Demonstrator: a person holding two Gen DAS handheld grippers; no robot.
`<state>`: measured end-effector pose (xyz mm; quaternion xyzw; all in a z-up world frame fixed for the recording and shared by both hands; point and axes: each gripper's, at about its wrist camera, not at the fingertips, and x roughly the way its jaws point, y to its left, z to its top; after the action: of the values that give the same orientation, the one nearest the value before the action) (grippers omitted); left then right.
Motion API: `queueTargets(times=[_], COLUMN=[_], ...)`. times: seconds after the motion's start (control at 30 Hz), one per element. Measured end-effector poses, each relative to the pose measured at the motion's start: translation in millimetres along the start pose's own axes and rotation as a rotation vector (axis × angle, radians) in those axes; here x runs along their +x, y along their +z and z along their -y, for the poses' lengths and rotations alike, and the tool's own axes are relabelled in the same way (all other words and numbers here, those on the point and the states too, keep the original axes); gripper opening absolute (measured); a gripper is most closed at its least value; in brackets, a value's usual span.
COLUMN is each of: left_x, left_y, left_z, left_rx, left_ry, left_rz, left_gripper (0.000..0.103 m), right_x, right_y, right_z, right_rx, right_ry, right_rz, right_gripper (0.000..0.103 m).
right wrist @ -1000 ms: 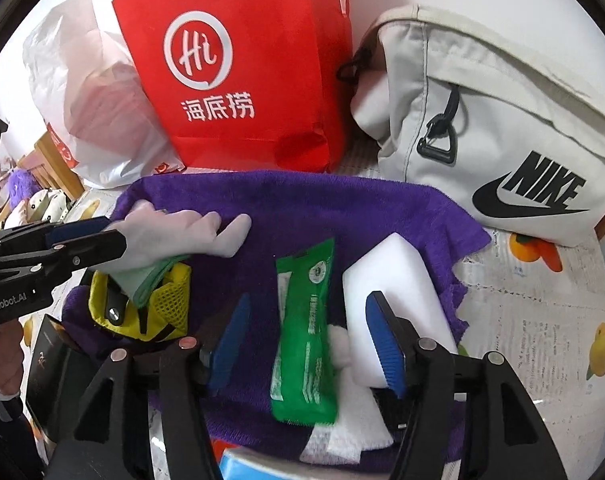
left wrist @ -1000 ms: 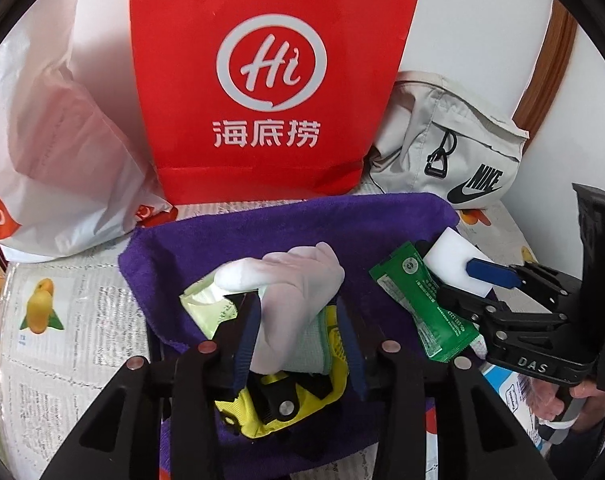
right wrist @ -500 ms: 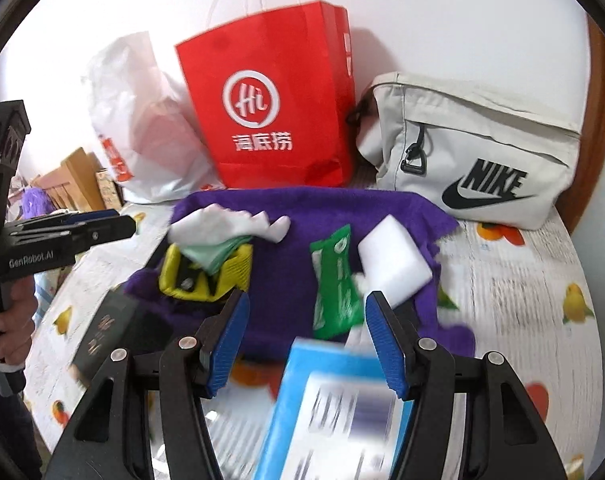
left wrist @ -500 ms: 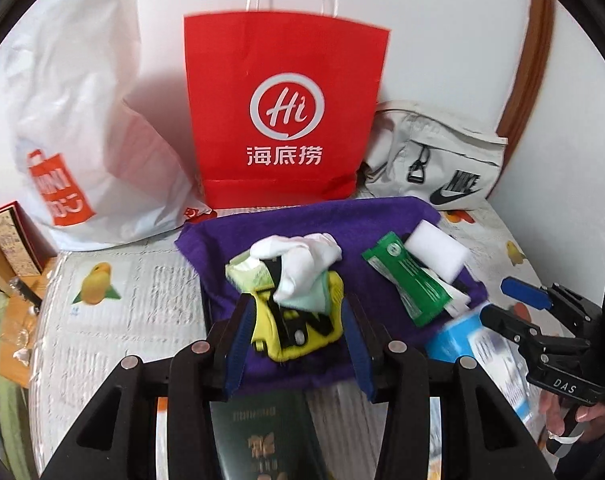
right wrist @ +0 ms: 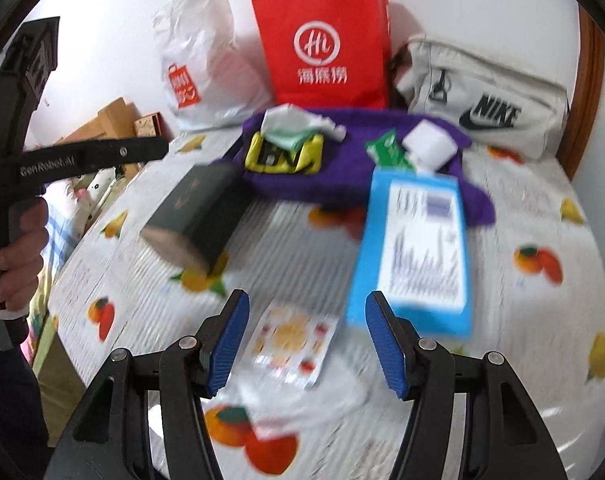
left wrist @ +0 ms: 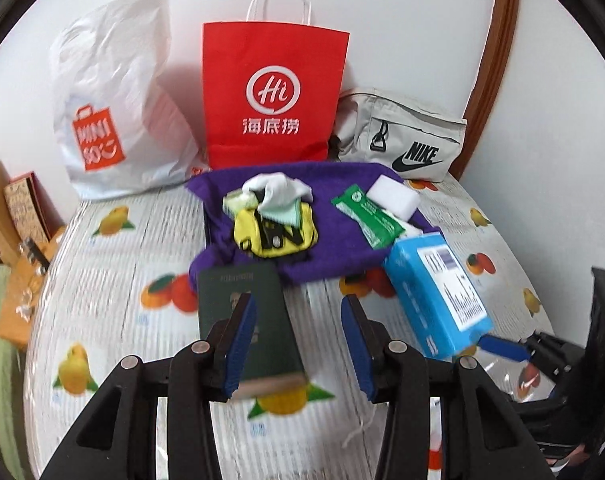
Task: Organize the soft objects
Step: 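Move both tools back toward the orange-print packet and clear plastic bag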
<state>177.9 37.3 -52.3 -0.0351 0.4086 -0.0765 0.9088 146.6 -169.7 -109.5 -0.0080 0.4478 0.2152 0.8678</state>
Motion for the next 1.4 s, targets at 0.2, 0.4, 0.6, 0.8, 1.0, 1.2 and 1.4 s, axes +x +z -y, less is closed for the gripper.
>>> queueTargets(times=[0.2, 0.4, 0.6, 0.8, 1.0, 1.2, 1.4], left_x=[-2, 10, 16, 19, 17, 12, 6], left_y=[-31, -58, -72, -77, -83, -91, -99], left_z=[-7, -21, -33, -40, -51, -62, -69], left_rx=[-0.032, -0.063, -0.082, -0.095, -0.114, -0.142, -0.166], left_ry=[-0.013, -0.011, -0.022, -0.03, -0.021, -0.021, -0.027], left_rz=[-0.014, -0.061, -0.08, -0.09, -0.092, -0.096, -0.085], left_gripper=[0.042, 0.043, 0.043, 0.043, 0.043, 0.043, 0.043], right_x=[18, 45, 60, 70, 77, 79, 81], right_y=[-25, -34, -36, -37, -37, -35, -38], right_z=[-14, -11, -7, -25, -51, -64, -71], right_rx=[-0.002, 0.066, 0.113, 0.075, 0.016, -0.001, -0.049], right_ry=[-0.042, -0.027, -0.057, -0.086, -0.104, -0.075, -0.087], right_rz=[-0.046, -0.087, -0.088, -0.056, -0.04, -0.036, -0.031], right_gripper=[0.061, 0.068, 0.075, 0.08, 0.064, 0.053, 0.045])
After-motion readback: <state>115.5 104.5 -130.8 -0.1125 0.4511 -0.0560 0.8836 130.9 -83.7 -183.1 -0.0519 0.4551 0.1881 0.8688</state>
